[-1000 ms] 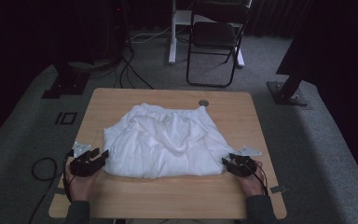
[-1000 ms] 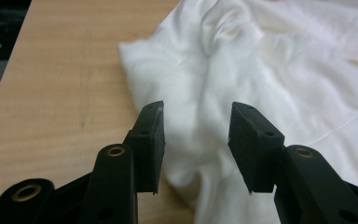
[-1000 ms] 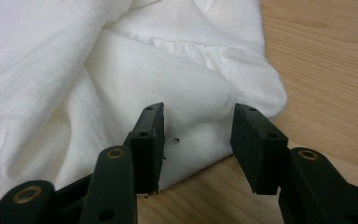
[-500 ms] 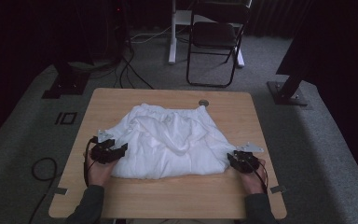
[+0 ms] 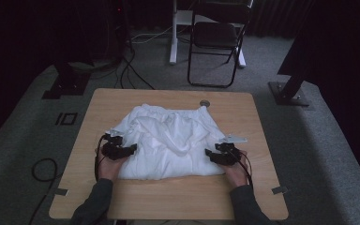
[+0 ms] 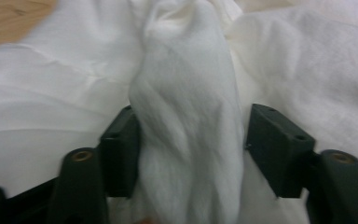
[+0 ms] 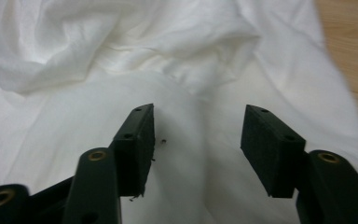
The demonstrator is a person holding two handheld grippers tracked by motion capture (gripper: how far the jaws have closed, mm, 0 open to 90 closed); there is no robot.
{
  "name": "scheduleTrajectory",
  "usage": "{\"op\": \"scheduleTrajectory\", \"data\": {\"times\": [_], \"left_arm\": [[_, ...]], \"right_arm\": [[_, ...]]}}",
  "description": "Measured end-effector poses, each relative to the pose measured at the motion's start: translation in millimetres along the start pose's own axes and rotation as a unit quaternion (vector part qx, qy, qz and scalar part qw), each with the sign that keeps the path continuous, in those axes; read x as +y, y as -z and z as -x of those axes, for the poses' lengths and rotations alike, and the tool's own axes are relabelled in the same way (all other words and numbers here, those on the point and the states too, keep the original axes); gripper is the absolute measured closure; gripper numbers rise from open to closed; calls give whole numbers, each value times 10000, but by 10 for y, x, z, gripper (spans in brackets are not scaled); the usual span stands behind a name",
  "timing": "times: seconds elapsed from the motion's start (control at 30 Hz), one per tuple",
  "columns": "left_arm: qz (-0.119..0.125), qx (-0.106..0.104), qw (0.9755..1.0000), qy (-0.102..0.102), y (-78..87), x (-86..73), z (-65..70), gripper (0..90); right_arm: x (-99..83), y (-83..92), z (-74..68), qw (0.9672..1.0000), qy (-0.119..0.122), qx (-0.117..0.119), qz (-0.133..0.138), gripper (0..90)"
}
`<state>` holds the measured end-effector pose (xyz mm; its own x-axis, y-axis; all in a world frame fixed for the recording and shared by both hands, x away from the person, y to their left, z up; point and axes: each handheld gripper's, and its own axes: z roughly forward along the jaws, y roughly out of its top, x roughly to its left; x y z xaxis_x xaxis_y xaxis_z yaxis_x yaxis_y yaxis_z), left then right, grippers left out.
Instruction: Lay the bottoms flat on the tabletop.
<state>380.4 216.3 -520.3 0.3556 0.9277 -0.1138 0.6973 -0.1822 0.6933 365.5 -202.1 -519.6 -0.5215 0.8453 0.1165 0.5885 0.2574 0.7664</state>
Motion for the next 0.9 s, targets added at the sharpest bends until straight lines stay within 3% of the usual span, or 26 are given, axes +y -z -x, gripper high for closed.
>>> {"op": "scheduleTrajectory", "data": {"times": [0.07,0.1,0.13,0.2,0.23,0.27,0.3,0.33,0.4,0.47,0.6,0.67,0.77,0.9], "left_arm": [[-15,-33,10000,-10,-15,0,15,428],[-15,-50,10000,-43,-21,1,35,573],[-5,-41,10000,-62,-18,2,46,573],[95,-36,9999,-106,18,11,75,703],[164,-50,9998,-125,45,17,83,819],[208,-51,9997,-135,66,22,91,844],[322,-66,9993,-175,134,42,103,858],[322,-66,9993,-175,134,42,103,864],[433,-109,9988,-211,202,58,118,867],[603,-202,9977,-250,326,71,131,870],[829,-301,9957,-276,515,52,145,870],[952,-355,9943,-316,641,14,162,870],[1061,-421,9927,-390,865,-100,179,869],[1077,-515,9921,-381,1004,-219,190,868]], "right_arm": [[16,-32,-17,10000,20,19,-19,405],[59,-140,-47,9997,-19,133,-182,373],[59,-140,-47,9997,-19,133,-182,373],[88,-234,-52,9991,-38,195,-374,376],[107,-301,-41,9984,-48,282,-494,413],[112,-321,-31,9980,-58,325,-539,462],[118,-336,-22,9975,-62,383,-589,562],[118,-336,-22,9975,-62,383,-589,562],[132,-315,-30,9977,55,391,-555,753],[151,-194,-49,9983,241,265,-470,849],[155,-24,-48,9984,367,216,-361,864],[133,210,-46,9984,445,282,-221,866],[93,406,-54,9980,553,285,-131,864],[15,612,-62,9973,632,383,-44,863]]}}
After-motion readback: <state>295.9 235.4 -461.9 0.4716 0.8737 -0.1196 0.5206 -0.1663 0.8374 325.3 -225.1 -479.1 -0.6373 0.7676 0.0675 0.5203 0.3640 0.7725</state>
